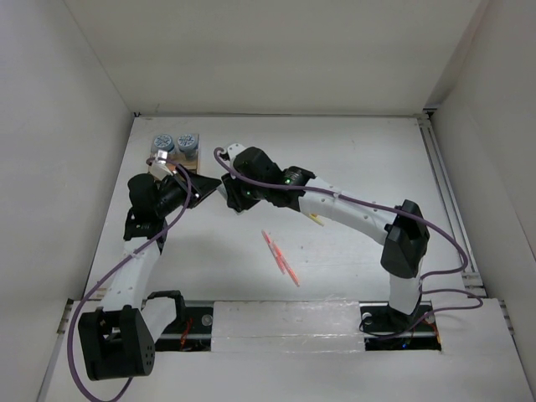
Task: Sort the stationery into containers
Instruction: Place the pen in the storage box.
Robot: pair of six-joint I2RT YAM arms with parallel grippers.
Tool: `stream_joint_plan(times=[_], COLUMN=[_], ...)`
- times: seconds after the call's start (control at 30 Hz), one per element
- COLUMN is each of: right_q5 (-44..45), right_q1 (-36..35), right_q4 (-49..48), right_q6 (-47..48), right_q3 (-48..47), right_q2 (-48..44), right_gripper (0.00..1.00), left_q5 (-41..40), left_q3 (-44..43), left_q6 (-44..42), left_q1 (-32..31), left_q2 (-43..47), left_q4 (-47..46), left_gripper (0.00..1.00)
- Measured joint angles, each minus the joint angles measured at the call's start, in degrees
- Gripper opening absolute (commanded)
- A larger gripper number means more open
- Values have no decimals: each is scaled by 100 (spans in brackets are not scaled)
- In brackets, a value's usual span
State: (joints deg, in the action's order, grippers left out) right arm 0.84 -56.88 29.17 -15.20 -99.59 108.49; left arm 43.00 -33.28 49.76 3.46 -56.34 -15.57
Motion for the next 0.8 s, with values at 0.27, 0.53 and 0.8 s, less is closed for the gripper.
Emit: stream_joint_plan(times=[0.27, 0.53, 0.8], right_q5=[-243, -557, -562], right_q1=[-22, -37, -44], right_q4=[-4, -151, -229], right_q6=[2, 0, -2], right_q3=[0, 11, 24], right_q2=[0, -9, -11], right_gripper=[0, 0, 0], left_q5=[-2, -20, -33], left_q3=[0, 0, 0], left_q6=[-70, -101, -55], left_q1=[0, 2, 9], left_q2=[0, -24, -52], left_q4=[0, -2, -42], left_gripper=[48, 24, 0])
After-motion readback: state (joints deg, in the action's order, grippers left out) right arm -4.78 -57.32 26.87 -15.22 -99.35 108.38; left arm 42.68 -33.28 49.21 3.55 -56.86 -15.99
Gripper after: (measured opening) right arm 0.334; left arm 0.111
